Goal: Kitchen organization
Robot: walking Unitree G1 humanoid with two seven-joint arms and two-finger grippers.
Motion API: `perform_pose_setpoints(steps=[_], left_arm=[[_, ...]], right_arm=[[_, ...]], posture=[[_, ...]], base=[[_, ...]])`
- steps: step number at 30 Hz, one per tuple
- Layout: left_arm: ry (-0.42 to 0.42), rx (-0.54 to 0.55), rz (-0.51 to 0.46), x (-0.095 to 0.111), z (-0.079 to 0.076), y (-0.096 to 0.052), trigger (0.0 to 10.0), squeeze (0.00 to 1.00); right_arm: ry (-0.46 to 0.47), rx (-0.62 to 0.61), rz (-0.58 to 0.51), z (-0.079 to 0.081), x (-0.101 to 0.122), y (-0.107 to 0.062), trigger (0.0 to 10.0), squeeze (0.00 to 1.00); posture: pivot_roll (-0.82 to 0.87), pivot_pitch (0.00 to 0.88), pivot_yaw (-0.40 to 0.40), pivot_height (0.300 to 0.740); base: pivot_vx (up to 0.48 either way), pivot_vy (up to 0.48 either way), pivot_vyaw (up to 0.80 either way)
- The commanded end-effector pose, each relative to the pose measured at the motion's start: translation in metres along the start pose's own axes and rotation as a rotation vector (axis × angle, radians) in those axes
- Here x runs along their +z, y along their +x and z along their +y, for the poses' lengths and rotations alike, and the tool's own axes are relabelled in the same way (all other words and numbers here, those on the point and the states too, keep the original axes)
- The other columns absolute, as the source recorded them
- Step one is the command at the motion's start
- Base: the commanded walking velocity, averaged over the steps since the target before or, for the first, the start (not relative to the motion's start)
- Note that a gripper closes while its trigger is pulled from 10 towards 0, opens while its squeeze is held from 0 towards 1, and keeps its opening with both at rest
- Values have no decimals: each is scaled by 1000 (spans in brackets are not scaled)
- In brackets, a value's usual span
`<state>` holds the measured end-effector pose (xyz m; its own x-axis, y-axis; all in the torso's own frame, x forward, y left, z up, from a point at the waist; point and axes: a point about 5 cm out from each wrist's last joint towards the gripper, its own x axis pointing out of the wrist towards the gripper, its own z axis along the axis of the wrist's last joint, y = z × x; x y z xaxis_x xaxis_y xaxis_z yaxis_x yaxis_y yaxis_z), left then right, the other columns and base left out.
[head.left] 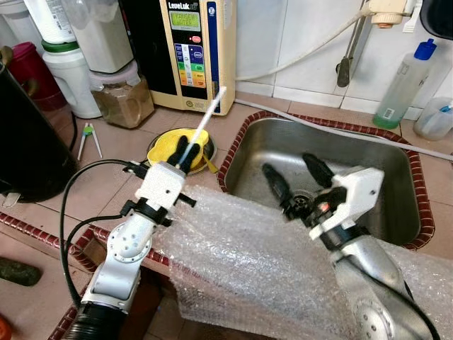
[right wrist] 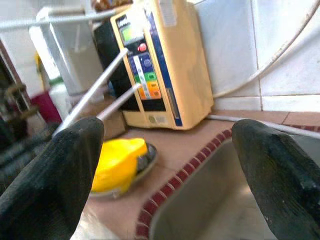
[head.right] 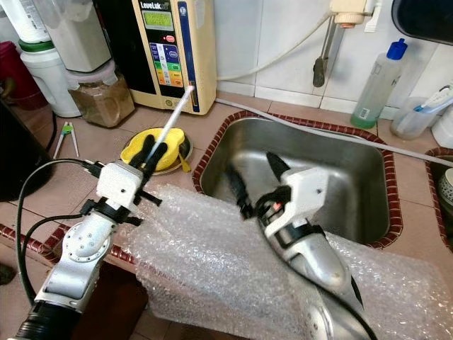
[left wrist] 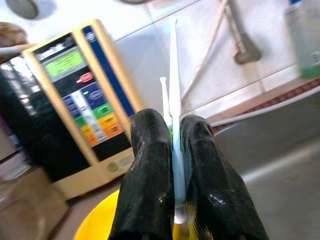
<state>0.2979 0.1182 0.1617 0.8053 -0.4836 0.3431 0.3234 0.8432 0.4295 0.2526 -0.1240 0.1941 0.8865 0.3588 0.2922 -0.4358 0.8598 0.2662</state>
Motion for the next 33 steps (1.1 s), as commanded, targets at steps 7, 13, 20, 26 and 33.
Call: perform_pose_setpoints(steps=[7,13,20,26,33], left_arm=[[-57,-124,-46,7,-23,16,0,0],[-80,-253,-87,13,-49,24,0,0],[-105,-283,-100,14,-60,25,0,0],[-102,-266,-89,11,-58,23,0,0],[-100,-251,-85,9,-56,23,0,0]], right_arm=[[162,9,-27,7,3,23,10000,0],[207,8,-1,8,-6,45,3843,0],[269,-33,-16,-3,-1,66,0,0],[280,-44,-20,-16,8,68,0,0],[308,-58,-26,-15,6,66,0,0]], posture=[[-49,40,75,740],[-48,15,75,740],[-45,16,70,740],[-40,12,62,740],[-38,9,61,740]], base=[[0,0,0],[0,0,0],[0,0,0],[0,0,0],[0,0,0]])
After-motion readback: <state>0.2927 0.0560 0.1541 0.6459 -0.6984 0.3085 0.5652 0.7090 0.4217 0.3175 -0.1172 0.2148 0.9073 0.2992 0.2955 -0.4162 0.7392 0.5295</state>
